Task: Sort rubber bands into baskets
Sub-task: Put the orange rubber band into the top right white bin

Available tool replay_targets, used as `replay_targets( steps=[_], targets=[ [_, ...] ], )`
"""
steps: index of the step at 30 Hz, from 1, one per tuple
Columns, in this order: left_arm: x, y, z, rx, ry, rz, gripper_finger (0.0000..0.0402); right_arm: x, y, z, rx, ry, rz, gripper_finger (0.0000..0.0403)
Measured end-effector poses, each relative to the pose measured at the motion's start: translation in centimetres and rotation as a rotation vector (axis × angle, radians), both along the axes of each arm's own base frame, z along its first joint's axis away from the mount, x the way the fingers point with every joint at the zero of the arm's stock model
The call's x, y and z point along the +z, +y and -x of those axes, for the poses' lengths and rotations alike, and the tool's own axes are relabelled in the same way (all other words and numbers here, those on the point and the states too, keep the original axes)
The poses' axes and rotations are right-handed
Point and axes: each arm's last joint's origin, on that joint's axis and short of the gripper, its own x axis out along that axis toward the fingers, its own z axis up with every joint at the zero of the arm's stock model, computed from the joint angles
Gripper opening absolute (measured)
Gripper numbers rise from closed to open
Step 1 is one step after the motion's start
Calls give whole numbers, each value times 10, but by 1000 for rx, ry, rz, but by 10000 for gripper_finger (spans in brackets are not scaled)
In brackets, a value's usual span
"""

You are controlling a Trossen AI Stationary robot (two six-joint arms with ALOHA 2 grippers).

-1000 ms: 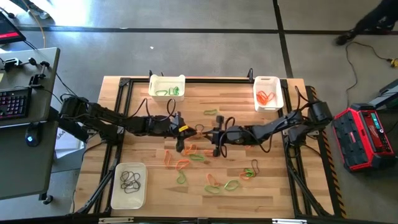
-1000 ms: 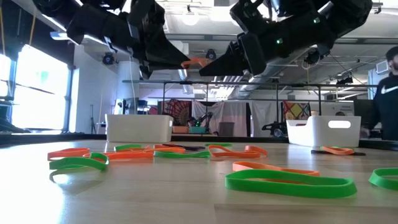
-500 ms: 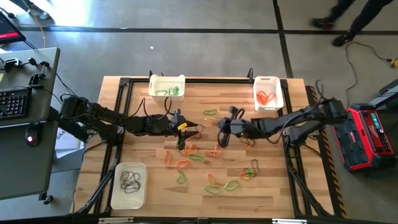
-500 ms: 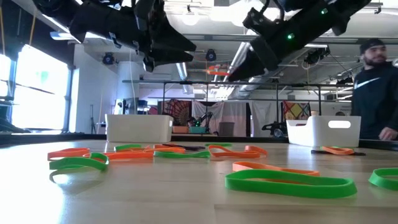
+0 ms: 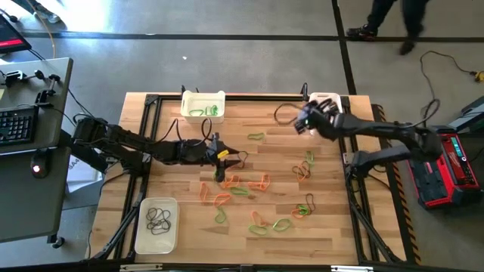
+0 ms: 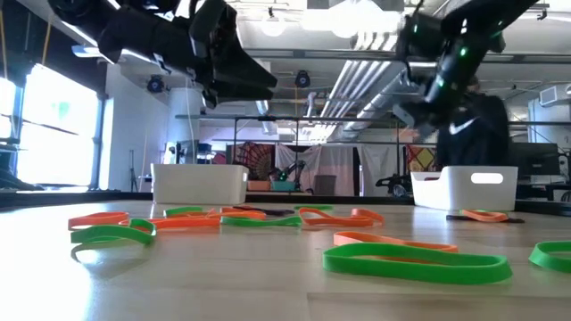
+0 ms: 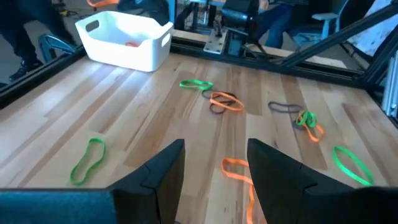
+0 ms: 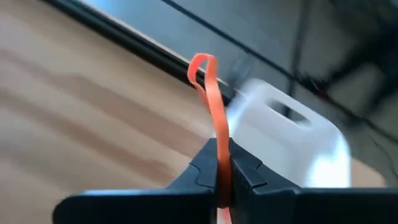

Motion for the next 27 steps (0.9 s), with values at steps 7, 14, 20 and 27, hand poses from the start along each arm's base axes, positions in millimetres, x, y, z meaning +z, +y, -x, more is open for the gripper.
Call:
replay_targets(
  steps=[7,14,20,27],
  targets=[
    [0,1,0,14,0,-3,168,-14,-43,25,-192,30,-112,2],
    [0,1,0,14,4,-3,168,-40,-72,40,-274,48,-287,27],
    [-1,1,1,15,16,-3,168,-57,-83,44,-314,83,-353,84],
    [-6,4,3,108,55,-3,167,-47,-79,43,-293,102,-286,146]
  ],
)
